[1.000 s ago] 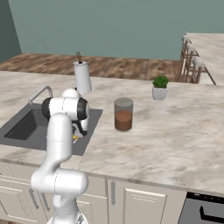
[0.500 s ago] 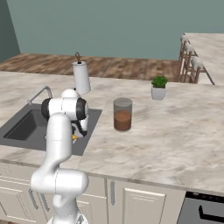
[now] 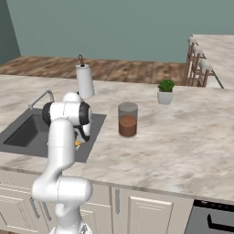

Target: Place the jar in the left basin and the cup in the right basin of the sink.

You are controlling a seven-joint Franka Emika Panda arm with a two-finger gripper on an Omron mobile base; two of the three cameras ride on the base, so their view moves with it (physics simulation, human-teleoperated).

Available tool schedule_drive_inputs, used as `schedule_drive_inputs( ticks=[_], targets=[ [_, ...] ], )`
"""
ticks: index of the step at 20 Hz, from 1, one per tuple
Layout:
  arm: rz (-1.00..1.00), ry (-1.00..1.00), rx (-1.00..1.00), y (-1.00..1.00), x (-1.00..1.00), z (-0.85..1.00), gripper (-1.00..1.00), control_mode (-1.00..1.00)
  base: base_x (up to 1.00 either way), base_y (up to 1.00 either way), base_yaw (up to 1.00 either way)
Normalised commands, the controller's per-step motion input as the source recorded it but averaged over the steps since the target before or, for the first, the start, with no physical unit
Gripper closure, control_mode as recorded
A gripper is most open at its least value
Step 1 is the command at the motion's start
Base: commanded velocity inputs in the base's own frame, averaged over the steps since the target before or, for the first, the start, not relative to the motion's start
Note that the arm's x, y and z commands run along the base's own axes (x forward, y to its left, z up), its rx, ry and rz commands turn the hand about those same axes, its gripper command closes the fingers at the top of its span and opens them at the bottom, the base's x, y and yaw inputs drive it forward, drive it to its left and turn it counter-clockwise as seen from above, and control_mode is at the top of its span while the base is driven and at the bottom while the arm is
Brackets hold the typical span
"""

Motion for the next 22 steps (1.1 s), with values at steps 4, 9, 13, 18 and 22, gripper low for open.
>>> schedule_drive_inputs(
  ticks=[4,9,13,18,22],
  targets=[
    [0.0,-0.09,0.0,0.35,0.0,0.7,-1.0,-1.0,0.0,0.0,0.0],
    [0.0,-0.08,0.0,0.26,-0.04,0.73,-1.0,-1.0,0.0,0.0,0.0],
    [0.0,-0.03,0.01,0.2,-0.03,0.64,-1.0,-1.0,0.0,0.0,0.0],
    [0.0,0.0,0.0,0.1,0.0,0.51,-1.0,-1.0,0.0,0.0,0.0],
    [0.0,0.0,-0.03,0.05,-0.07,0.47,-1.0,-1.0,0.0,0.0,0.0]
  ],
)
